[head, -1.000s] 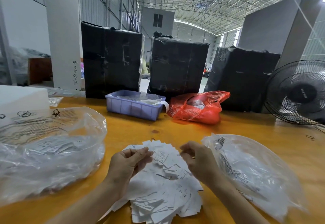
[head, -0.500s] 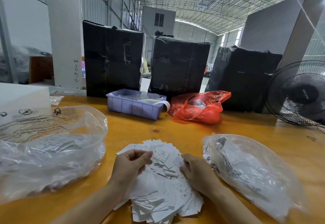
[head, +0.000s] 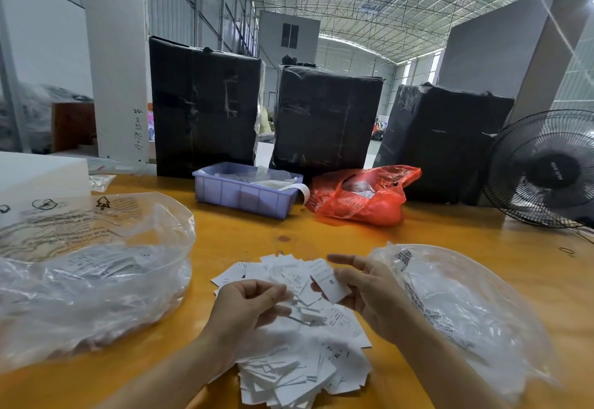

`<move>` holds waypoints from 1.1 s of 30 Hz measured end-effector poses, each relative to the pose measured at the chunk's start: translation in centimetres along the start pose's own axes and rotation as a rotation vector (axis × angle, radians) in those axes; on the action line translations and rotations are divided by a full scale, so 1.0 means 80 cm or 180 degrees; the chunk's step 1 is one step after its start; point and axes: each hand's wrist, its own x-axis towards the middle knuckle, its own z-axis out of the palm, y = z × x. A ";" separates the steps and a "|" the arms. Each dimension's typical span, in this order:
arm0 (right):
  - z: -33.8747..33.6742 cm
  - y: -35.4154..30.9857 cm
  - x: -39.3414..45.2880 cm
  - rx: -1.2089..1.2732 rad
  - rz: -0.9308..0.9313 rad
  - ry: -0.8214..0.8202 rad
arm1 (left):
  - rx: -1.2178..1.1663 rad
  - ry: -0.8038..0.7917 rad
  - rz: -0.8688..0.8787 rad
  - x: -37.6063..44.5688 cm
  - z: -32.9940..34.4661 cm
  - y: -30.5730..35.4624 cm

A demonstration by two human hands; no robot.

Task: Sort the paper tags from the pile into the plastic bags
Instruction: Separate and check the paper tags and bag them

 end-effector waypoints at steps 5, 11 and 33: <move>0.011 -0.001 -0.007 -0.0002 -0.0015 -0.0195 | 0.0045 -0.0179 -0.0056 -0.003 0.004 0.001; 0.021 -0.010 -0.018 -0.0278 -0.0353 -0.0212 | 0.0089 -0.0259 -0.0037 -0.008 0.007 0.005; 0.030 -0.008 -0.018 -0.0791 -0.0752 0.0187 | -0.0270 -0.0473 -0.0328 -0.009 0.007 0.011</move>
